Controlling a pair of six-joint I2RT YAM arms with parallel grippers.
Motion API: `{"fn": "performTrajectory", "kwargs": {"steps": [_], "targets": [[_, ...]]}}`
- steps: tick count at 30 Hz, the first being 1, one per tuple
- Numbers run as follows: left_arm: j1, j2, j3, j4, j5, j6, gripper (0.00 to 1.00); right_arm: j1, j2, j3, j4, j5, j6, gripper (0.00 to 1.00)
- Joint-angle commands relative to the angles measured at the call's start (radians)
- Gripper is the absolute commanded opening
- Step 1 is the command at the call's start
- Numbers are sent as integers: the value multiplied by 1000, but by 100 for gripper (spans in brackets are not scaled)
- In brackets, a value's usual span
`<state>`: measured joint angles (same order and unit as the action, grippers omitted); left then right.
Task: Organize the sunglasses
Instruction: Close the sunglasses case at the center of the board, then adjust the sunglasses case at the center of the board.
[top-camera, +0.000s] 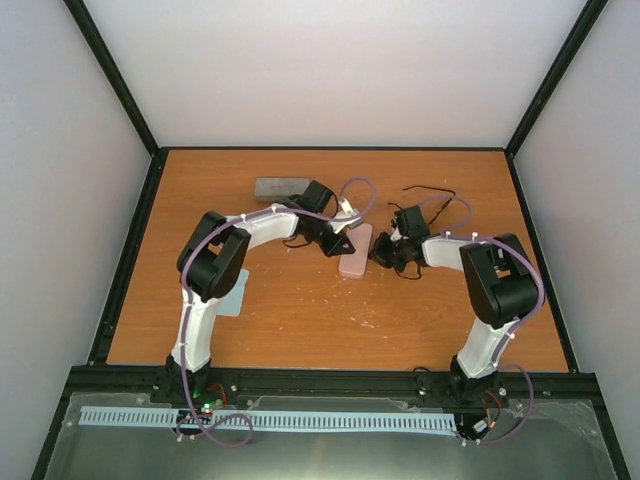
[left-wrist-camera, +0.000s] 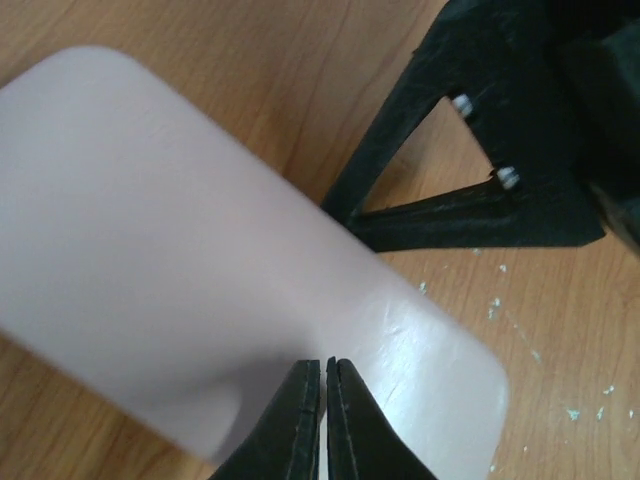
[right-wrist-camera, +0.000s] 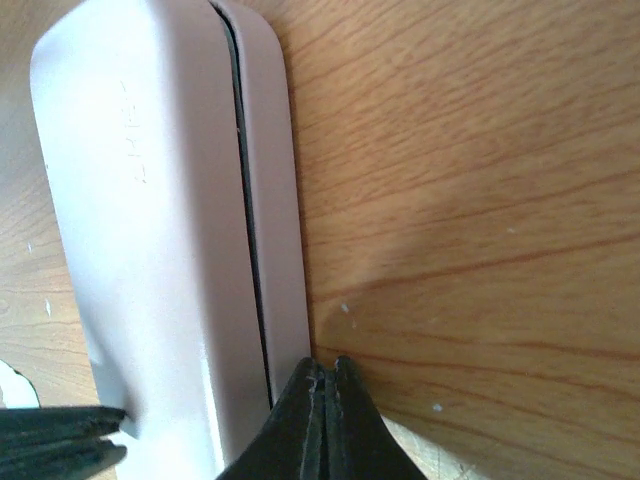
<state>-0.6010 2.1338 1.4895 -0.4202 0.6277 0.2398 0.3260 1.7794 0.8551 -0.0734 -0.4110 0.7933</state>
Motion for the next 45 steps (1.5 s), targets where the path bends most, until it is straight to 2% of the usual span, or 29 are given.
{"fn": "performTrajectory", "kwargs": {"steps": [1, 5, 9, 11, 13, 14, 16, 17, 25, 28, 29, 30, 31, 32, 33, 35, 38, 40, 43, 45], "targets": [[-25, 31, 38, -18, 17, -15, 7, 14, 21, -13, -2, -37, -8, 3], [-12, -34, 29, -24, -29, -10, 9, 10, -54, 3, -120, 35, -42, 3], [48, -140, 57, -68, -64, -4, 26, 2, -163, 43, -336, 144, -78, 9], [90, -190, 86, -120, -76, 3, 43, -4, -229, 50, -407, 176, -86, 14], [139, -258, 93, -159, -93, 4, 64, -7, -293, 49, -462, 205, -96, 17], [166, -296, 84, -166, -101, 2, 69, -10, -328, 44, -479, 212, -102, 20], [220, -380, 41, -161, -113, -5, 93, -17, -395, 26, -496, 212, -113, 24], [245, -420, 6, -154, -120, -4, 98, -20, -426, 18, -504, 206, -119, 26], [451, -666, -332, -97, -181, 5, 100, -38, -606, -12, -583, 264, -166, 33], [523, -702, -391, -137, -174, 67, 96, -39, -625, 12, -555, 214, -188, 30], [540, -718, -410, -154, -178, 112, 90, -38, -615, 27, -546, 191, -195, 28], [552, -738, -426, -171, -183, 163, 77, -36, -592, 43, -541, 173, -202, 26], [564, -757, -436, -193, -192, 211, 60, -30, -569, 62, -541, 162, -216, 25], [578, -773, -441, -224, -192, 270, 49, -18, -542, 84, -546, 161, -230, 25], [591, -789, -444, -255, -188, 330, 46, -5, -516, 104, -549, 163, -247, 25], [623, -806, -457, -274, -219, 415, 45, 18, -456, 145, -554, 172, -270, 27], [685, -770, -441, -253, -227, 453, 48, 42, -358, 213, -512, 173, -289, 33], [706, -707, -407, -221, -234, 426, 56, 51, -271, 291, -494, 160, -296, 34], [711, -597, -327, -168, -220, 376, 75, 61, -149, 422, -480, 131, -302, 32], [711, -508, -231, -132, -195, 348, 82, 81, -75, 500, -472, 99, -315, 29]]}}
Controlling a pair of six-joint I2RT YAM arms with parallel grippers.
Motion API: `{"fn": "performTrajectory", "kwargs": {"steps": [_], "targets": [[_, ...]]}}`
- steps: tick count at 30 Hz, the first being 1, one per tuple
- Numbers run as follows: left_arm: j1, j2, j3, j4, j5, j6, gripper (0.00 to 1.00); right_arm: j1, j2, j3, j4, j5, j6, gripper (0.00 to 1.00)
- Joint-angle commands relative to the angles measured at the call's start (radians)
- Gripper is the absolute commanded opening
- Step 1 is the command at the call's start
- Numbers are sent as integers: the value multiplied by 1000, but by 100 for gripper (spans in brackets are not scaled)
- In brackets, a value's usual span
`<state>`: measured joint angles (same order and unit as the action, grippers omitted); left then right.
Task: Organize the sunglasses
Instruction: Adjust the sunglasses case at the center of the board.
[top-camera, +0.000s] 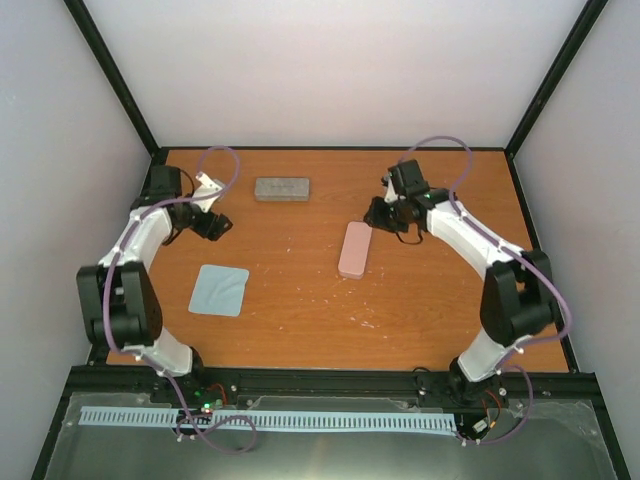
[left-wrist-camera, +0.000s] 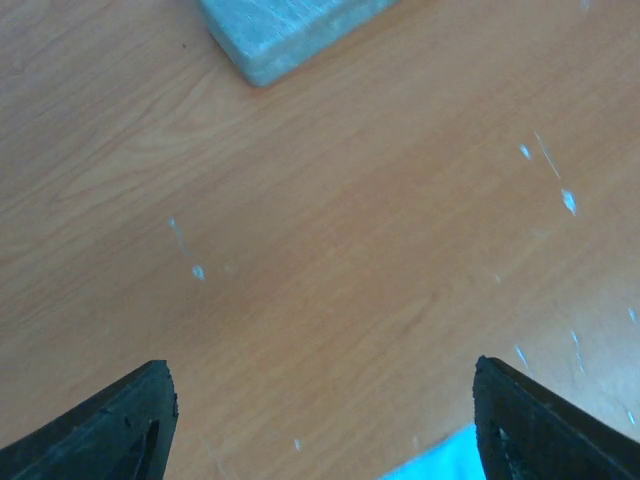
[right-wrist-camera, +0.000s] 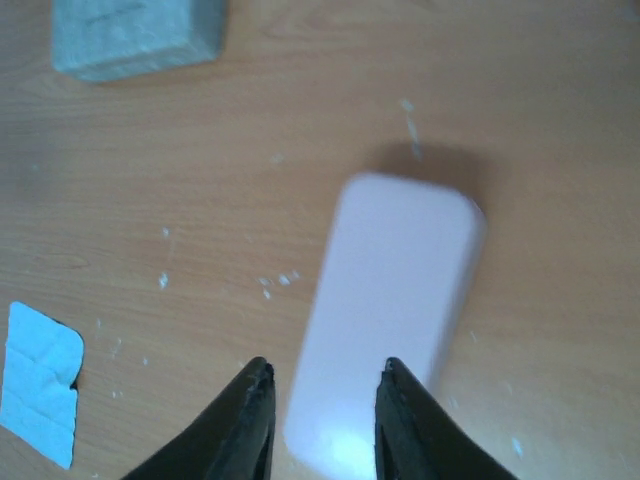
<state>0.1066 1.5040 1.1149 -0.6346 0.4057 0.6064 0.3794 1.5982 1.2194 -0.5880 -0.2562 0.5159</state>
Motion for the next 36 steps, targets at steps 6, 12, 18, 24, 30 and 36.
{"fn": "performTrajectory", "kwargs": {"steps": [6, 12, 18, 24, 30, 36], "targets": [[0, 456, 568, 36, 53, -73, 60, 102, 320, 342, -40, -128, -95, 12], [-24, 723, 915, -17, 36, -110, 54, 143, 499, 470, -72, -177, -95, 6], [-73, 935, 1161, -87, 58, -110, 49, 151, 564, 505, -89, -184, -102, 3], [-114, 994, 1166, -18, 63, -108, 50, 152, 576, 504, -99, -191, -121, 3], [-117, 1026, 1167, 57, 37, -116, 52, 151, 584, 476, -108, -214, -128, 4], [-117, 1067, 1203, 103, -17, -107, 53, 151, 591, 409, -119, -233, -131, 4]]}}
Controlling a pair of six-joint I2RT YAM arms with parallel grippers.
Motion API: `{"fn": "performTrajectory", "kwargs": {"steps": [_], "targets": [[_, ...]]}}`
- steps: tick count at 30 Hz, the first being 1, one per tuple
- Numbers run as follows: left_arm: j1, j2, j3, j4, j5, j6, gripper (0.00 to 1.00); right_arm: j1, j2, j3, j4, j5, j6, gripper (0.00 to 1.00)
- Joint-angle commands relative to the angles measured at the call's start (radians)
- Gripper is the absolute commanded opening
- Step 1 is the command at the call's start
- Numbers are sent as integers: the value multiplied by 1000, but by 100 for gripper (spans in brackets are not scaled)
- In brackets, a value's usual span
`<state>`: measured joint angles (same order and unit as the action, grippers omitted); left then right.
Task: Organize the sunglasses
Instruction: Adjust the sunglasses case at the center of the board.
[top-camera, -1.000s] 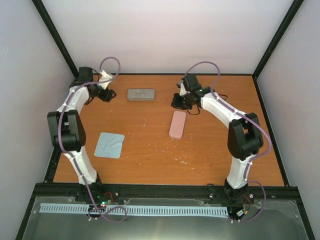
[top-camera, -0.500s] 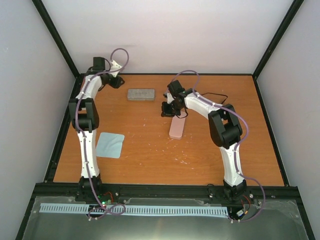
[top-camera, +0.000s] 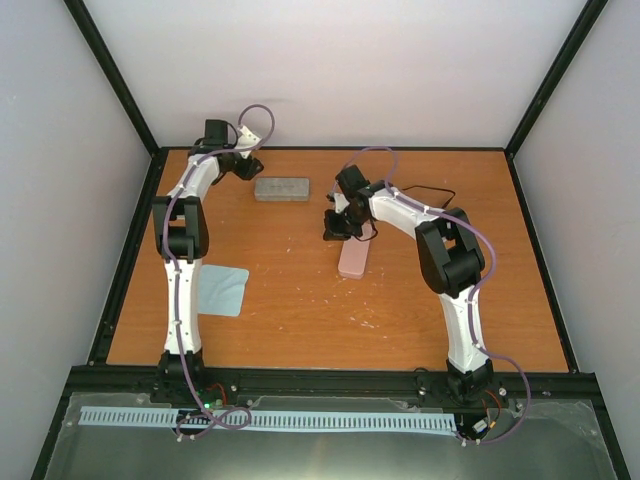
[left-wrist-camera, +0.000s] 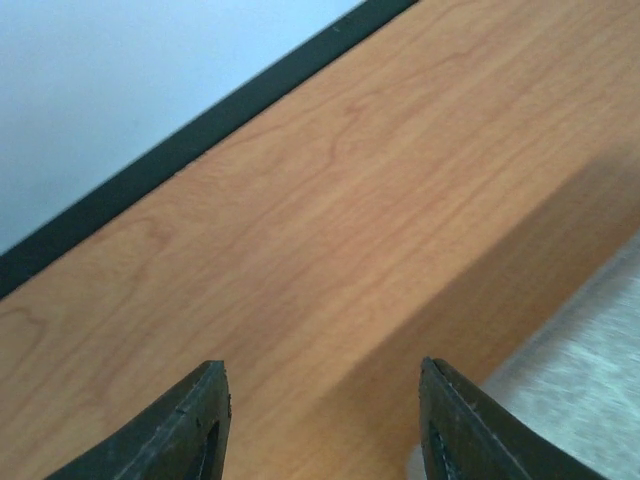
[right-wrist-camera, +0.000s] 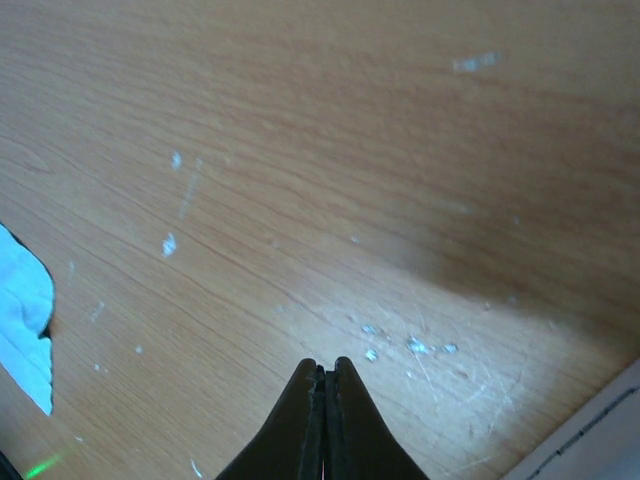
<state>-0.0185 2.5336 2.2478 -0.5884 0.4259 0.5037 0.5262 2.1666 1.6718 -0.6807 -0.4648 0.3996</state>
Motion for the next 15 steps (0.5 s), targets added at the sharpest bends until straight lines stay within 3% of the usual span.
{"fn": "performTrajectory", "kwargs": {"steps": [1, 9, 15], "targets": [[8, 48, 85, 55, -39, -4, 53, 4, 21, -55, -28, -22, -12, 4], [2, 105, 127, -60, 8, 22, 53, 0, -10, -147, -35, 3, -4, 5], [-7, 88, 67, -118, 64, 18, 51, -19, -54, -223, -28, 44, 16, 5]]}}
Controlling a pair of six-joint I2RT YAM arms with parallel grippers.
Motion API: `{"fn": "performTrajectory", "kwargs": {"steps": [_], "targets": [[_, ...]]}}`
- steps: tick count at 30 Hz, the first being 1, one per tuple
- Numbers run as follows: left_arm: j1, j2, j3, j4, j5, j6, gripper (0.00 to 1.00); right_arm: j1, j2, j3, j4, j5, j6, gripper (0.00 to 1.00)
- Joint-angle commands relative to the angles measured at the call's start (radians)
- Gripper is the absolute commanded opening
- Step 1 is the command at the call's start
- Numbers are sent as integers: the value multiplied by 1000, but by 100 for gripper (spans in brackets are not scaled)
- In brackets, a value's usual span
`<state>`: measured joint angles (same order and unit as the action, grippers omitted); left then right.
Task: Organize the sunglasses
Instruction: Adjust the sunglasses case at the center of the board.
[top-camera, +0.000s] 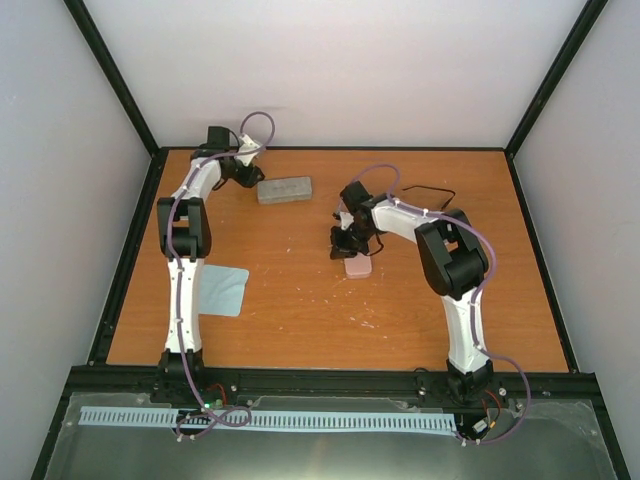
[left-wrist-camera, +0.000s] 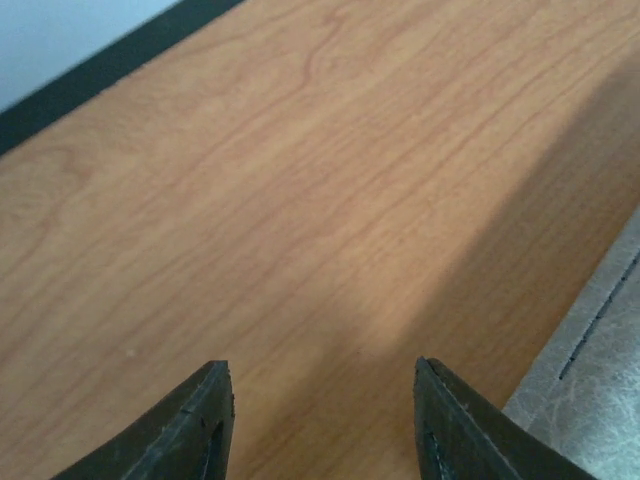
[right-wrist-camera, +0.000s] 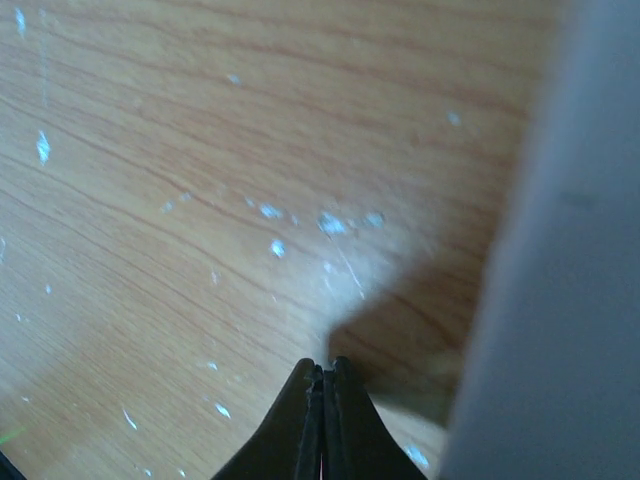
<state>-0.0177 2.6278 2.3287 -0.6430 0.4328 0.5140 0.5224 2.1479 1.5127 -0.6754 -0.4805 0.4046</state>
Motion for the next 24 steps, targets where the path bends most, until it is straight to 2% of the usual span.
{"fn": "performTrajectory", "kwargs": {"steps": [1, 6, 14, 18, 20, 24], "targets": [[-9, -16, -31, -68, 71, 4, 50, -26, -44, -77, -30, 69, 17, 6], [-23, -68, -133, -75, 125, -29, 48, -63, -84, -118, -17, 91, 22, 13], [-101, -157, -289, -60, 212, -81, 47, -67, -82, -58, 18, 63, 28, 29], [-132, -197, -369, -12, 196, -89, 48, -67, -75, -2, 46, 41, 37, 31], [-132, -193, -362, -9, 175, -93, 51, -67, -71, 28, 65, 34, 37, 37], [-131, -175, -324, 0, 116, -94, 53, -67, -53, 87, 94, 47, 32, 39]]}}
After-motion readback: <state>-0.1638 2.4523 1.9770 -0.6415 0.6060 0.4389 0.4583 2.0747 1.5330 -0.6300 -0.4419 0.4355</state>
